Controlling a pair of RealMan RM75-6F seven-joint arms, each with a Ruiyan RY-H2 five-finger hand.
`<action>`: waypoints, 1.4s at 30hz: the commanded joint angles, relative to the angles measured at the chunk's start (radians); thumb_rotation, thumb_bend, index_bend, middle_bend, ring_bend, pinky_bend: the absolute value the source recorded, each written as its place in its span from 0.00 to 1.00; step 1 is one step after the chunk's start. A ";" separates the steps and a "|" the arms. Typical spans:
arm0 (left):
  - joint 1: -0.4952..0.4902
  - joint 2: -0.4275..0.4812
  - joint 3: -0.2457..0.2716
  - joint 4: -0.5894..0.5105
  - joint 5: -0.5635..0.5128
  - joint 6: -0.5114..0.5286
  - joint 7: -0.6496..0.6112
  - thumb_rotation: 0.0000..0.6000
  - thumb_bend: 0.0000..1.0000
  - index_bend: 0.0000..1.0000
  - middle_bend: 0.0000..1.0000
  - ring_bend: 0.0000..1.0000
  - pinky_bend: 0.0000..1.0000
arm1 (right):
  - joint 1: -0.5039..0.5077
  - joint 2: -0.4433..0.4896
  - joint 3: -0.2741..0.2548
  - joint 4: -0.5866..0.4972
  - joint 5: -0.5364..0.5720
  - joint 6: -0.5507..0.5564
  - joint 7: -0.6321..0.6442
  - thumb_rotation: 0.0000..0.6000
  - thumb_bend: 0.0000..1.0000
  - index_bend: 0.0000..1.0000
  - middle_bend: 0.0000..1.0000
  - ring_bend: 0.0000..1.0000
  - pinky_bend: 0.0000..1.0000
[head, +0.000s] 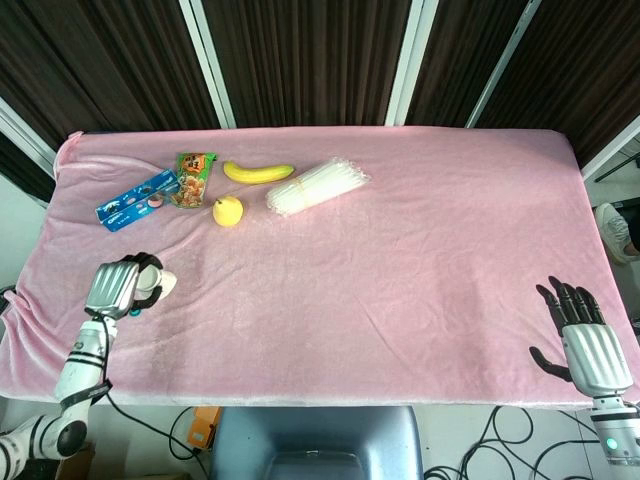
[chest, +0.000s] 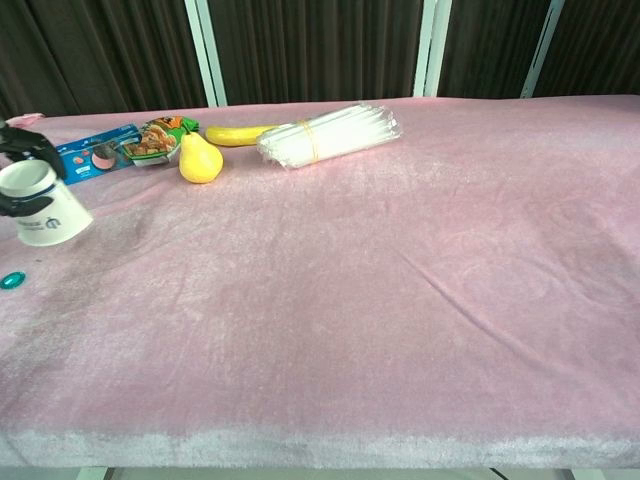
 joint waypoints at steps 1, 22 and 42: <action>0.039 0.040 0.028 -0.039 -0.022 0.019 0.033 1.00 0.39 0.51 0.47 0.44 0.54 | 0.002 -0.003 0.000 -0.002 -0.001 -0.001 -0.008 1.00 0.36 0.00 0.00 0.00 0.00; 0.088 -0.004 0.057 0.093 0.001 -0.027 -0.095 1.00 0.39 0.45 0.46 0.41 0.39 | 0.007 -0.015 0.002 -0.012 0.010 -0.010 -0.037 1.00 0.36 0.00 0.00 0.00 0.00; 0.152 0.074 0.100 0.039 0.153 0.039 -0.249 1.00 0.34 0.00 0.04 0.01 0.19 | 0.007 -0.019 0.002 -0.012 0.009 -0.005 -0.048 1.00 0.36 0.00 0.00 0.00 0.00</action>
